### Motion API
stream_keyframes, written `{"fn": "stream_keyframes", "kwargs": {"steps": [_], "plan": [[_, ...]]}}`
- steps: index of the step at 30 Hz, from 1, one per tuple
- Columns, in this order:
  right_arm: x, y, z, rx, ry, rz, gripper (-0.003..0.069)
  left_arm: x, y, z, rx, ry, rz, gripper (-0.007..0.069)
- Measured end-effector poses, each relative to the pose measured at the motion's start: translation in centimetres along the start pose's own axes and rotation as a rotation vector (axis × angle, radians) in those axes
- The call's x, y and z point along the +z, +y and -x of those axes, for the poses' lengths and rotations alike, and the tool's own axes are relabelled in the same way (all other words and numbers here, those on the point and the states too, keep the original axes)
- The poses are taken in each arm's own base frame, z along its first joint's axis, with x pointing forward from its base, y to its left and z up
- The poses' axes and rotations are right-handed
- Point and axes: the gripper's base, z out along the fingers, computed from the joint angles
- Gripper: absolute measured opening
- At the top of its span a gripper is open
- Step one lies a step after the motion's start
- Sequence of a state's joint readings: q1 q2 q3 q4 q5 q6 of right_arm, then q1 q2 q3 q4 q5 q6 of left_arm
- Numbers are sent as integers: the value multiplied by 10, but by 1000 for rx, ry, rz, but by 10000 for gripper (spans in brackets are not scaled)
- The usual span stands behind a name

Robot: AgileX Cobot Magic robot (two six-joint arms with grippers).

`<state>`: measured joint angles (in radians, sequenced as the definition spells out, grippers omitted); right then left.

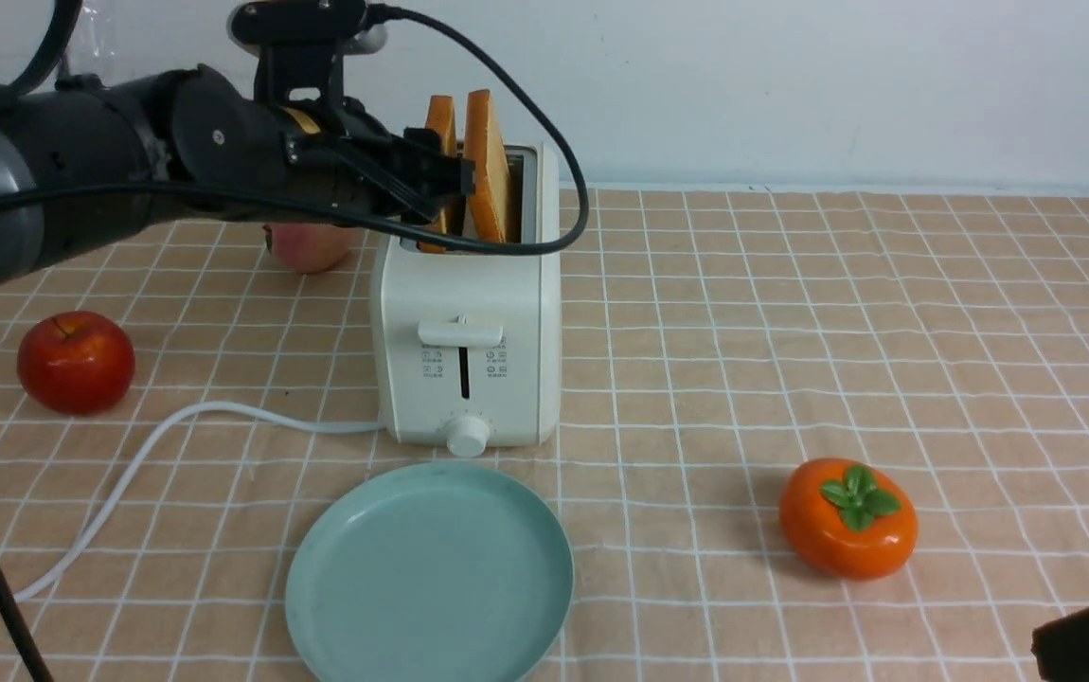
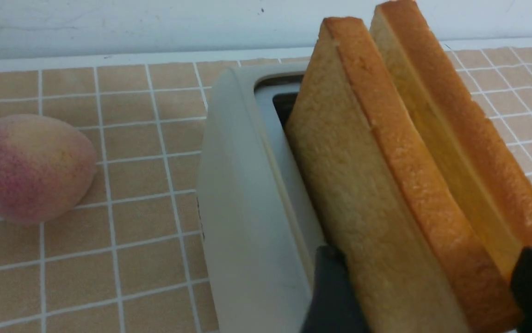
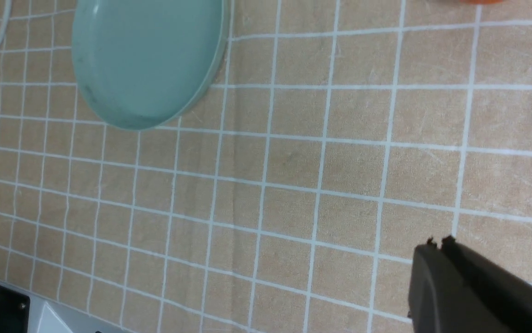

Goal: Take toasted bread from bread machine on light coffee tablecloth place on plate.
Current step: 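Reach for a toast slice standing in the toaster with the left gripper, then place the slice of bread on the plate with the left gripper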

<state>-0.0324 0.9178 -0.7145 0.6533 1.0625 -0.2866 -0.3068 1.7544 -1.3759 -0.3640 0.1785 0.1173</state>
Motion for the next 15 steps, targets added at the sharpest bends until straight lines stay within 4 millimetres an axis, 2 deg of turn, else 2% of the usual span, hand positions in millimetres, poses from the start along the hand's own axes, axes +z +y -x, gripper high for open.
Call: {"fn": "stream_keyframes", "kwargs": {"steps": [2, 4, 6, 9, 12, 14, 15], "plan": [[0, 0, 1, -2, -8, -2, 1, 0, 0, 0, 0, -1, 0, 157], [0, 0, 1, -2, -12, -1, 3, -4, -1, 3, 2, -8, -3, 59], [0, 0, 1, -1, -15, 0, 5, -12, -3, 10, 5, -32, -8, 55], [0, 0, 1, -1, -16, 1, 8, -40, -10, 29, 10, -107, -26, 60], [0, 0, 2, -1, -22, -1, 11, -87, -20, 54, 18, -212, -56, 60], [0, 0, 2, -1, -22, -1, 13, -121, -26, 65, 27, -238, -82, 60], [0, 0, 2, -1, -22, -1, 13, -121, -26, 65, 27, -238, -82, 60]]}}
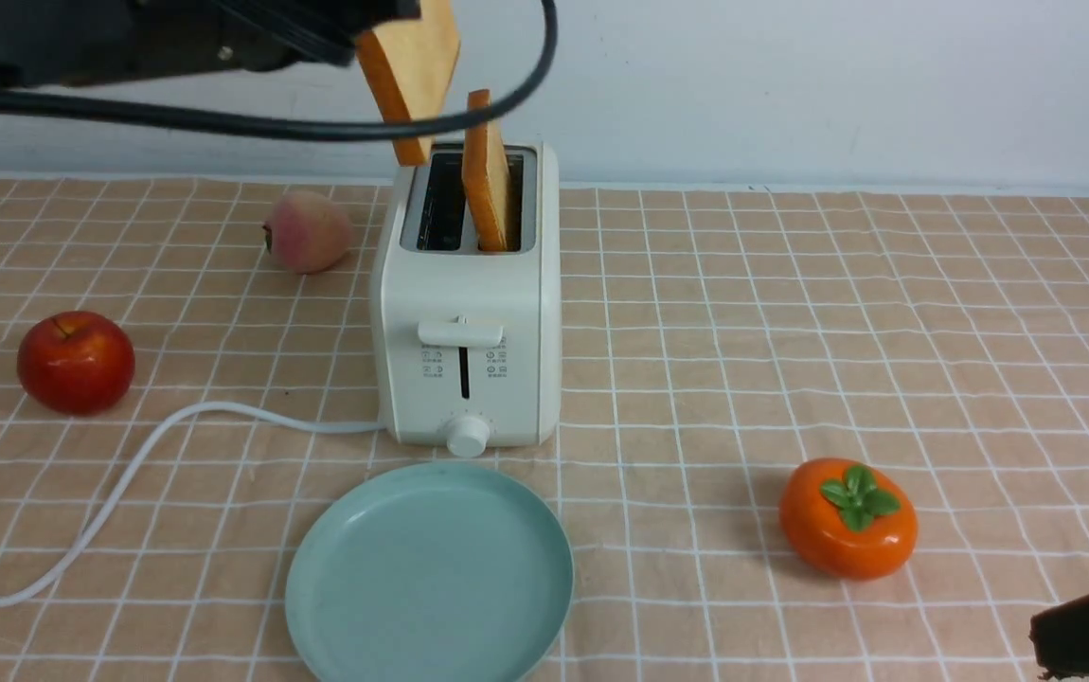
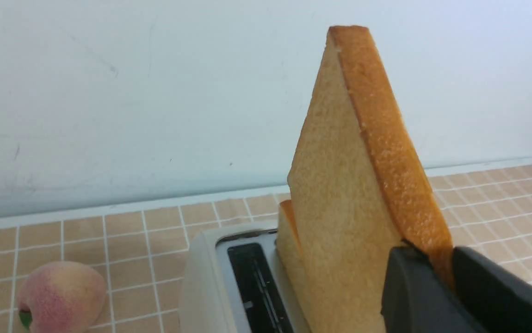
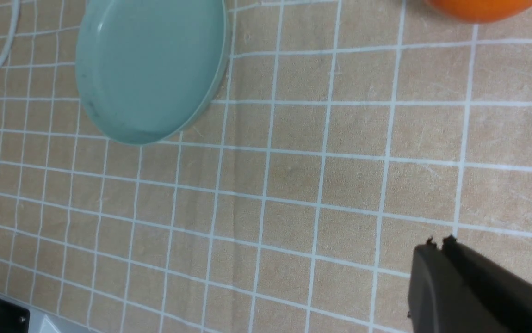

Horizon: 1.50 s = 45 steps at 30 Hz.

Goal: Take toasted bread from bread machine on light coffee tablecloth place on plate.
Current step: 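Place the slice of bread on the plate with the left gripper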

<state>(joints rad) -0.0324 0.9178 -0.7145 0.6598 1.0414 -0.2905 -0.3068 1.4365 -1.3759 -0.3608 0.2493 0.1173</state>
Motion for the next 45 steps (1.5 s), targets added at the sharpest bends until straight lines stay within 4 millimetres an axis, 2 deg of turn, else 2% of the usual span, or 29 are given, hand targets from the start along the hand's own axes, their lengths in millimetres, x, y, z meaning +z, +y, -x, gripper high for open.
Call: {"fn": "stream_keyframes", "kwargs": {"steps": [1, 2, 5, 8, 10, 12, 14, 16, 19, 24, 30, 41, 45], "plan": [[0, 0, 0, 1, 0, 1, 15, -27, -8, 10, 8, 14, -27, 60], [0, 0, 0, 1, 0, 1, 15, -30, -8, 11, 9, 18, -30, 60], [0, 0, 0, 1, 1, 1, 16, -71, -19, 14, 16, 122, -76, 60], [0, 0, 0, 1, 1, 1, 20, -93, -25, 3, -10, 291, -108, 60], [0, 0, 0, 1, 1, 2, 21, -97, -24, -18, -30, 446, -118, 60], [0, 0, 0, 0, 1, 2, 22, -95, -22, -33, -42, 523, -118, 60], [0, 0, 0, -1, 3, 3, 23, -88, -14, -65, -65, 622, -107, 60], [0, 0, 0, -3, 4, 3, 26, -82, -10, -85, -92, 643, -105, 60], [0, 0, -1, -3, 7, 4, 30, -68, 0, -127, -174, 638, -90, 60], [0, 0, -1, -4, 8, 4, 34, -46, 10, -160, -228, 623, -79, 60], [0, 1, -1, -4, 15, 6, 35, -24, 11, -181, -292, 667, -124, 60], [0, 1, -3, -5, 32, 11, 36, -10, 16, -195, -287, 694, -118, 60], [0, 1, -3, -2, 31, 16, 40, -9, 18, -200, -244, 718, -111, 122]]}}
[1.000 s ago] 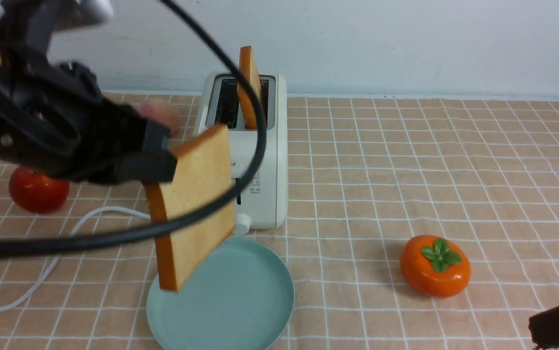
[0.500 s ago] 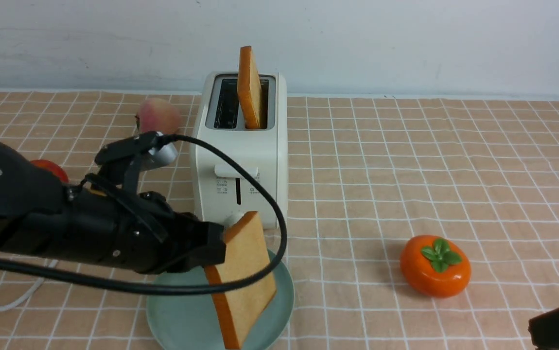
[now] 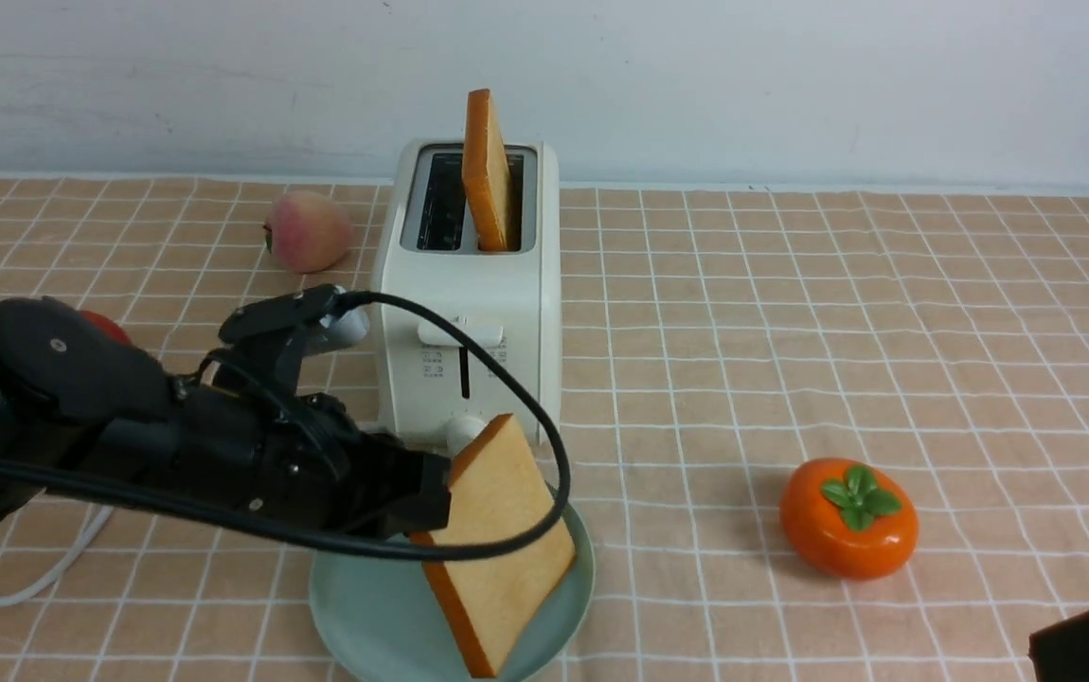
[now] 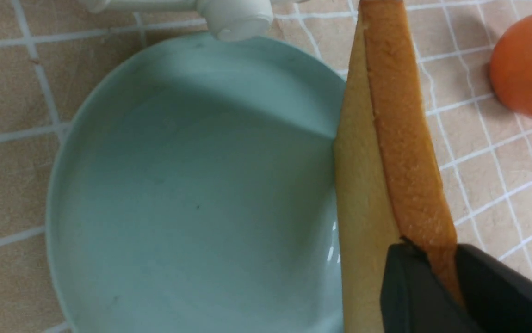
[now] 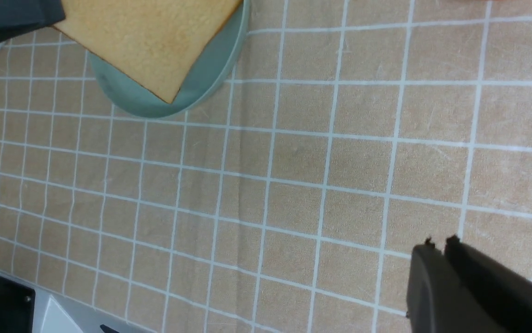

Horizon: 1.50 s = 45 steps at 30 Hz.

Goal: Take toasted bread from bread machine on light coffee tablecloth place on plate.
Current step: 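Place the slice of bread on the plate with the left gripper, then grasp the toast slice in the toaster and pull it up out of the slot with the right gripper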

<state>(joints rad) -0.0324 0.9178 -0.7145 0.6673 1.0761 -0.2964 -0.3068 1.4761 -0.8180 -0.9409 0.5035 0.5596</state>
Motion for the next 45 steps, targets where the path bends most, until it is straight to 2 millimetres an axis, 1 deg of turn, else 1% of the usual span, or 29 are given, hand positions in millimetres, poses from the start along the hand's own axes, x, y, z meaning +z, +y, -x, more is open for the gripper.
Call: {"fn": "stream_keyframes", "kwargs": {"steps": [3, 5, 6, 7, 8, 10, 12, 13, 14, 16, 17, 18, 19, 20, 22, 24, 26, 29, 30, 31, 32, 34, 38, 39, 40, 42, 43, 44, 45], "plan": [[-4, 5, 4, -8, -17, 24, 43, -1, 4, -2, 86, 29, 40, 212], [-14, 14, 13, -40, -56, 51, 43, -6, 9, -4, 123, 53, 84, 295], [-14, 14, 13, -41, -56, 54, 43, -6, 10, -4, 132, 57, 88, 295], [-23, 23, 21, -66, -98, 75, 43, -13, 14, -3, 107, 51, 124, 327], [-26, 25, 24, -71, -110, 82, 43, -15, 16, -2, 103, 50, 140, 332], [-44, 39, 40, -118, -177, 110, 43, -30, 25, 2, 2, 7, 209, 340], [-51, 47, 52, -134, -195, 130, 43, -41, 28, 3, -37, -11, 251, 317], [-56, 51, 58, -146, -209, 143, 43, -47, 26, 1, -61, -8, 264, 288], [-55, 51, 59, -145, -206, 146, 43, -48, 27, 1, -53, -7, 269, 288], [-65, 68, 75, -197, -241, 199, 41, -69, 23, -8, -97, 32, 325, 135], [-65, 70, 76, -202, -245, 203, 40, -71, 23, -9, -98, 34, 329, 121], [-68, 78, 82, -229, -256, 224, 34, -80, 21, -12, -99, 34, 348, 64], [-67, 91, 90, -267, -267, 249, 25, -95, 19, -18, -99, 31, 390, -13], [-67, 98, 96, -288, -275, 254, 18, -106, 15, -20, -94, 1, 398, -14], [-53, 112, 111, -326, -255, 243, 10, -131, 7, -25, -74, -82, 402, -14], [-34, 120, 122, -319, -225, 216, 10, -155, -3, -33, -53, -176, 381, -14], [-5, 128, 137, -304, -188, 163, 22, -178, -13, -43, -32, -264, 356, -14], [39, 140, 160, -289, -150, 81, 80, -202, -21, -61, -12, -361, 323, -14], [42, 141, 162, -289, -147, 76, 86, -204, -22, -62, -12, -367, 321, -14], [66, 146, 175, -295, -134, 35, 147, -213, -25, -74, -16, -396, 301, -14], [63, 149, 176, -295, -142, 41, 147, -215, -25, -76, -16, -404, 296, -14], [93, 161, 199, -307, -153, 22, 263, -226, -29, -93, -30, -412, 268, -14], [132, 174, 228, -316, -176, 40, 417, -238, -33, -112, -31, -422, 239, -14], [134, 174, 229, -316, -177, 41, 424, -238, -33, -113, -30, -423, 239, -14], [154, 175, 239, -321, -188, 47, 478, -241, -34, -117, -29, -426, 232, -14], [173, 177, 249, -325, -216, 57, 515, -243, -34, -122, -30, -419, 228, -14], [173, 178, 251, -326, -226, 61, 518, -243, -34, -123, -30, -415, 229, -14], [188, 176, 257, -329, -239, 62, 533, -243, -34, -125, -35, -399, 227, -14], [198, 174, 259, -330, -245, 60, 534, -242, -34, -126, -37, -386, 230, -14]]}}
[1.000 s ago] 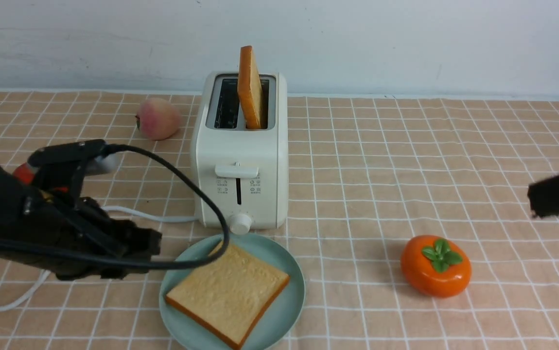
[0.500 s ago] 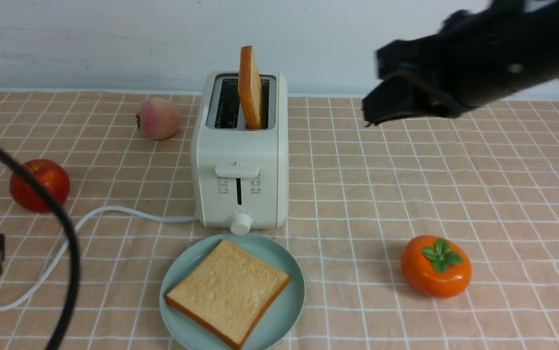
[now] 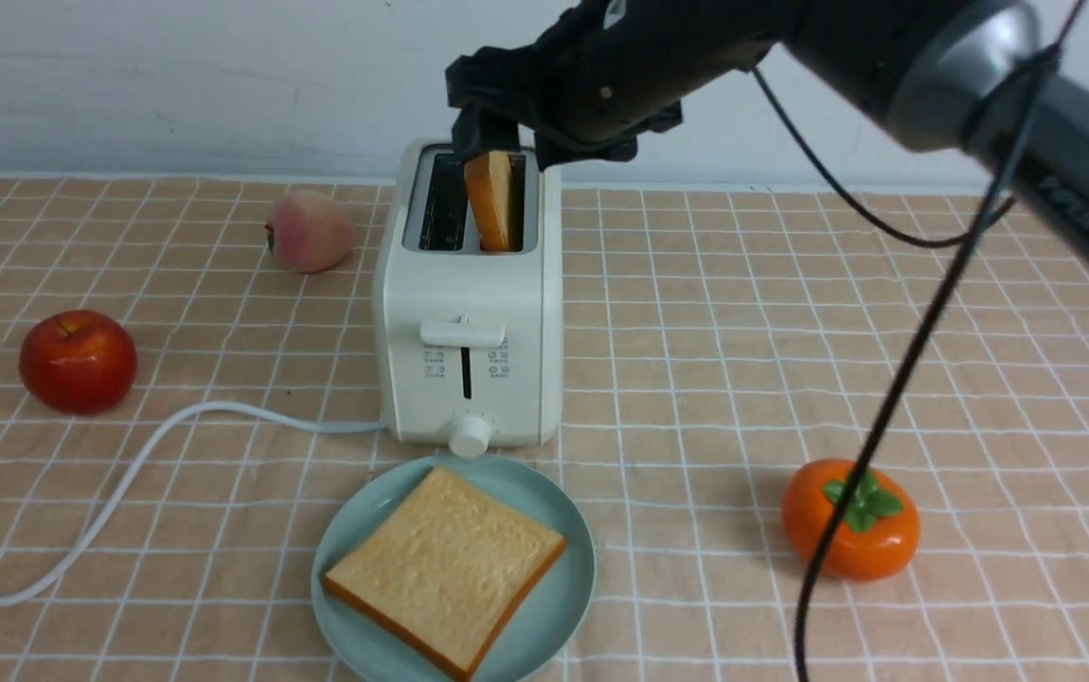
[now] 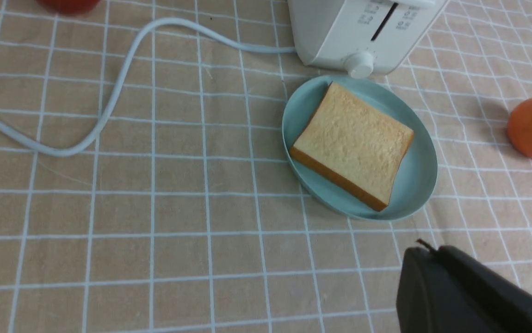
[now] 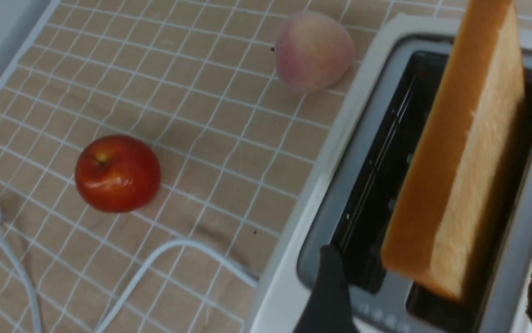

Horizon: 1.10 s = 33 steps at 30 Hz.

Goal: Take toasted bread from bread machine on light coffee tablecloth place on plate.
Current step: 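Grasp the toast slice in the toaster and pull it up out of the slot with the right gripper, then place the held slice of bread on top of the slice on the plate with the right gripper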

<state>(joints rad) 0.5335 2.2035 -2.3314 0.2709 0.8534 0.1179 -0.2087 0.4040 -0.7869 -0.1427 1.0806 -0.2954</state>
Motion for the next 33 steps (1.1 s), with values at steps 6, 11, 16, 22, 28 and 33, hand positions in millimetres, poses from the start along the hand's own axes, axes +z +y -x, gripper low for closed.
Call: {"fn": "stream_keyframes", "kwargs": {"steps": [6, 11, 16, 22, 28, 33], "plan": [[38, -17, -13, -25, 8, -51, 391, -1, 1, -3, 21, 20, 6, -14], [22, -15, -4, -86, 0, -103, 93, -1, 1, -3, 48, 19, 6, -14], [-44, 6, 21, -118, -28, -107, 109, -1, 1, -1, 49, 6, 5, -14], [-174, 39, 35, -216, -26, -98, 109, -1, 0, 2, 50, -34, -6, -14], [-220, 51, 16, -218, 15, -16, 109, 1, -1, 7, 52, -96, -21, -14], [-178, 46, -34, -175, 279, 141, 109, 12, 1, 3, 38, -100, -28, -14]]}}
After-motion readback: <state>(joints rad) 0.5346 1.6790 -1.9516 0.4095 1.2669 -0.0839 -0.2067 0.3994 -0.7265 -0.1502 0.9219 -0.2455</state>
